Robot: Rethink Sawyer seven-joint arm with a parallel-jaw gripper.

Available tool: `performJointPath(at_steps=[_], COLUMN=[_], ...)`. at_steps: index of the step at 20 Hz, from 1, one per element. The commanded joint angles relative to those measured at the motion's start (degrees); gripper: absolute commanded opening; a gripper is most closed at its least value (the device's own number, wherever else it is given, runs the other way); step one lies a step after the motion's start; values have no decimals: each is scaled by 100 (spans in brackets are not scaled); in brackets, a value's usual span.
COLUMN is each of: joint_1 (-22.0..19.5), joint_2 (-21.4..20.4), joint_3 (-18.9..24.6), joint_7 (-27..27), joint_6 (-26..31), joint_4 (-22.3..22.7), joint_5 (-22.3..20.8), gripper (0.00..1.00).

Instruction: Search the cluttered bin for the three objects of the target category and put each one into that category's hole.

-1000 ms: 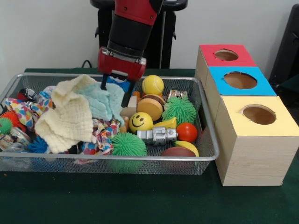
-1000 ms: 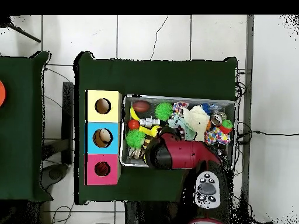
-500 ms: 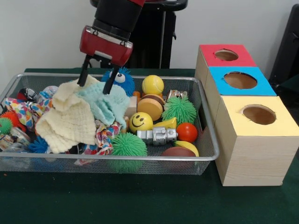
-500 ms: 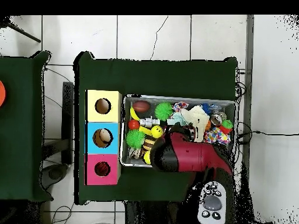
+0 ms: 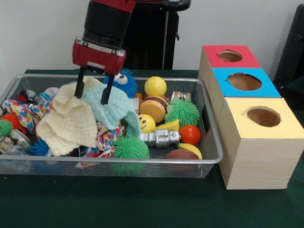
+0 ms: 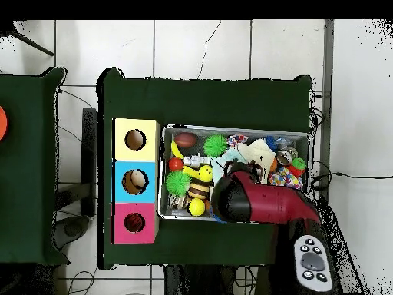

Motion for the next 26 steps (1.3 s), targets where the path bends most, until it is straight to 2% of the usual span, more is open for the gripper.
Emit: performJointPath(at_steps=[1,7,10,14,21,26], joint_1=[-262,-66,82,114,-12,-342], joint_2=[-249,-731,-845,-902,-294,149], joint_3=[1271,1235,1121,1246,1512,1765], joint_7=[163,120,176,208,403,497], joint_6=[807,1563,1725,1773,1064,60], joint_4=[762,815,768,775,722,781], joint_5=[224,382,360,369,268,24], gripper=[100,100,100,100,100,100])
